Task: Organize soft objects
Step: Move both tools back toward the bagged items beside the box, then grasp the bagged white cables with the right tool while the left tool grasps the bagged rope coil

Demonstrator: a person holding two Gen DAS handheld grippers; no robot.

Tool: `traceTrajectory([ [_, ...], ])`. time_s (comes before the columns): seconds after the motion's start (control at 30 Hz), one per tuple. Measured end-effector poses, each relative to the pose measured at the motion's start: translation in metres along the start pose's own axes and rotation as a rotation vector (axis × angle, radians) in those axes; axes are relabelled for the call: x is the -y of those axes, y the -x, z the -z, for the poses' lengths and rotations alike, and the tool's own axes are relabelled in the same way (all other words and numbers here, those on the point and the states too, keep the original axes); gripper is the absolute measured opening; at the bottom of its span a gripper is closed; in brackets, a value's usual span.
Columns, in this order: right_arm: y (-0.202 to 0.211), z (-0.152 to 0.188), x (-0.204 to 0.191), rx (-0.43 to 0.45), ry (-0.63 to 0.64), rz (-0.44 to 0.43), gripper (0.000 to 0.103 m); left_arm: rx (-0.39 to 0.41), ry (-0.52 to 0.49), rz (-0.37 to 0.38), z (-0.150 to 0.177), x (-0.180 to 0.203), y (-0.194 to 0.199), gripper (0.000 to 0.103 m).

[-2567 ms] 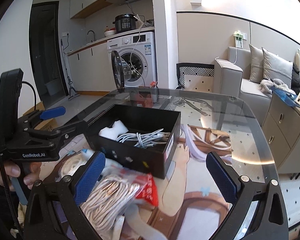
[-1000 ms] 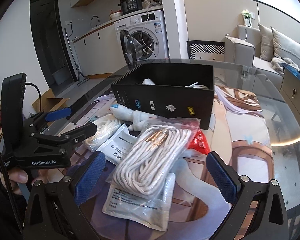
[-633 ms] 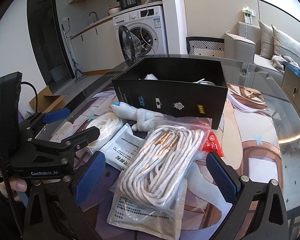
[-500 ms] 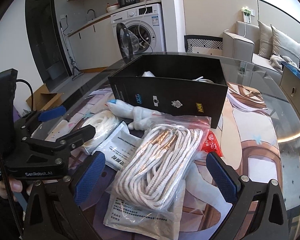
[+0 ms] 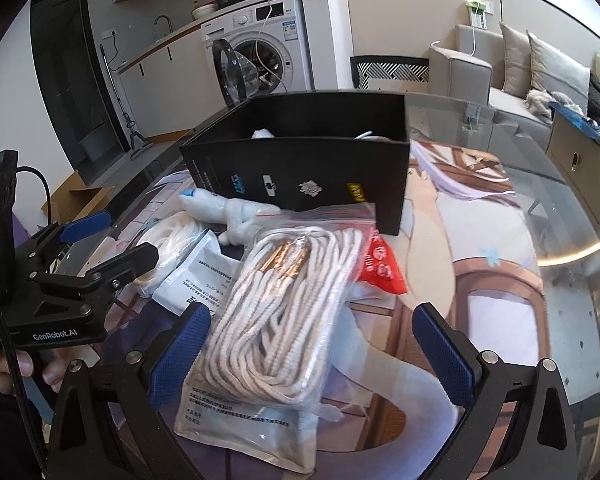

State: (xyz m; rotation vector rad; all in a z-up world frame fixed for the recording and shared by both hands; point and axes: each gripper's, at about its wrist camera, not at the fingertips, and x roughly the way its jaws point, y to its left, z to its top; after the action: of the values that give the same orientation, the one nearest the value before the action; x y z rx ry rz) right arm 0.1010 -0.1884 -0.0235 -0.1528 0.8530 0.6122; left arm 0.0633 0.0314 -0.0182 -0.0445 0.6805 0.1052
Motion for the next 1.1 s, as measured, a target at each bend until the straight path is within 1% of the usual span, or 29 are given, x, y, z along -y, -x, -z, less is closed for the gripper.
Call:
traceTrajectory([
  [0.17,-0.006,-0.001,-0.011,-0.008,0.034,0.025,0.102,-0.013,0.000,0.001,0.000,0.001,-0.003,0.103],
  [0.23,-0.007,0.000,-0.011,-0.009,0.035,0.020,0.097,-0.016,-0.003,-0.001,0.000,0.001,-0.003,0.103],
  [0.3,-0.006,0.001,-0.010,-0.010,0.030,0.011,0.085,-0.024,-0.004,-0.002,0.000,0.002,-0.004,0.103],
  [0.37,-0.005,0.002,-0.008,-0.016,0.026,0.000,0.080,-0.029,-0.004,-0.001,0.000,0.002,-0.005,0.103],
  [0.5,-0.005,0.004,-0.009,-0.026,0.035,-0.016,0.064,-0.039,-0.011,0.000,0.000,0.004,-0.006,0.103],
  [0.63,-0.004,0.006,-0.011,-0.025,0.047,-0.028,0.059,-0.042,-0.019,0.001,0.001,0.005,-0.005,0.103],
  [0.8,0.003,0.007,-0.009,0.000,0.052,-0.046,0.051,-0.043,-0.015,0.005,0.000,0.005,-0.005,0.103],
  [0.97,0.014,0.007,-0.006,0.037,0.062,-0.053,0.050,-0.052,-0.026,0.001,-0.001,0.005,-0.005,0.103],
  [1.1,0.025,0.003,-0.003,0.063,0.061,-0.056,0.050,-0.056,-0.027,0.012,-0.007,0.004,-0.006,0.103],
])
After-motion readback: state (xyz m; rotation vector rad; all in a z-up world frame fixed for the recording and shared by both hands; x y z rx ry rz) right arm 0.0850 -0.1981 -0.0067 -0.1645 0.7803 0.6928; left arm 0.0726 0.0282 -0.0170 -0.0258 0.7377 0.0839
